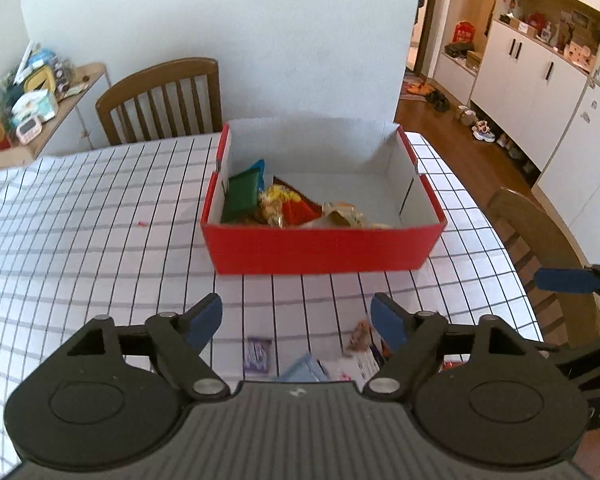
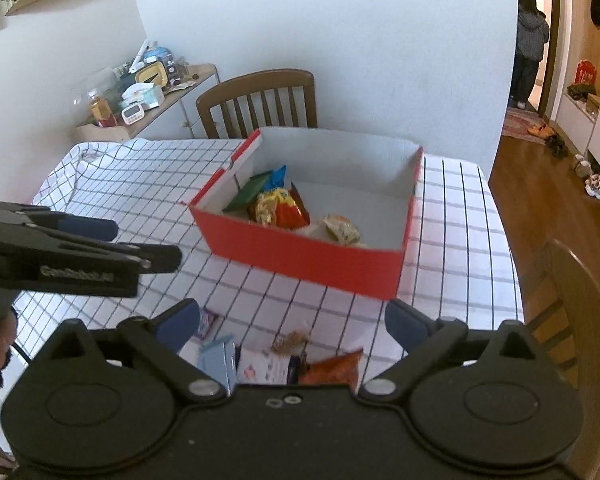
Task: Organize snacks
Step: 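Withdraw both tools from the box back toward the snack pile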
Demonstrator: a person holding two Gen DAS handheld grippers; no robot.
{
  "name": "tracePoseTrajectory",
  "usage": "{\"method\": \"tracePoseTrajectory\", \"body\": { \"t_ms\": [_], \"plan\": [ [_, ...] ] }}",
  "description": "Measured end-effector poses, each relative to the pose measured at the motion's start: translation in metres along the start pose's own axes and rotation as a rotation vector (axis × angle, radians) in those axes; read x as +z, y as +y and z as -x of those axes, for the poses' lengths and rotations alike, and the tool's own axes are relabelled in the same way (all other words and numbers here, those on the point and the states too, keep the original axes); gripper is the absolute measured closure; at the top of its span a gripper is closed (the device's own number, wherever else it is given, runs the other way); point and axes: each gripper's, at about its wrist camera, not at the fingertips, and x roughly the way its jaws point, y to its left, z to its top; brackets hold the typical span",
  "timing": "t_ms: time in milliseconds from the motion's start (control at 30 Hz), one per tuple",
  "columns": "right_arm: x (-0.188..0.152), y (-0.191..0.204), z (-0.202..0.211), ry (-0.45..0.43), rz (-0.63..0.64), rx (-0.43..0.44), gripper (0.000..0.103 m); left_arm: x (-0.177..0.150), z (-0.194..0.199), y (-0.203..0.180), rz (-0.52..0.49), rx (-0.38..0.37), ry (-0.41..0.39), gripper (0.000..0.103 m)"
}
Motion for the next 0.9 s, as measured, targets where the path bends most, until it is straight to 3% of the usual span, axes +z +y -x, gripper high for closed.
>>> {"method": "tracePoseTrajectory", "body": {
  "t_ms": [500, 900],
  "plan": [
    [-0.072, -0.029, -0.006, 0.101, -0.083, 0.031, 0.003, -0.081, -0.005, -0.002, 0.068, 0.021, 0.115, 0.015],
    [-0.089, -0.037, -0.051, 0.202, -0.081, -0.023, 0.004, -0.121, -0.049, -0.002, 0.116, 0.028, 0.286, 0.015]
  ]
}}
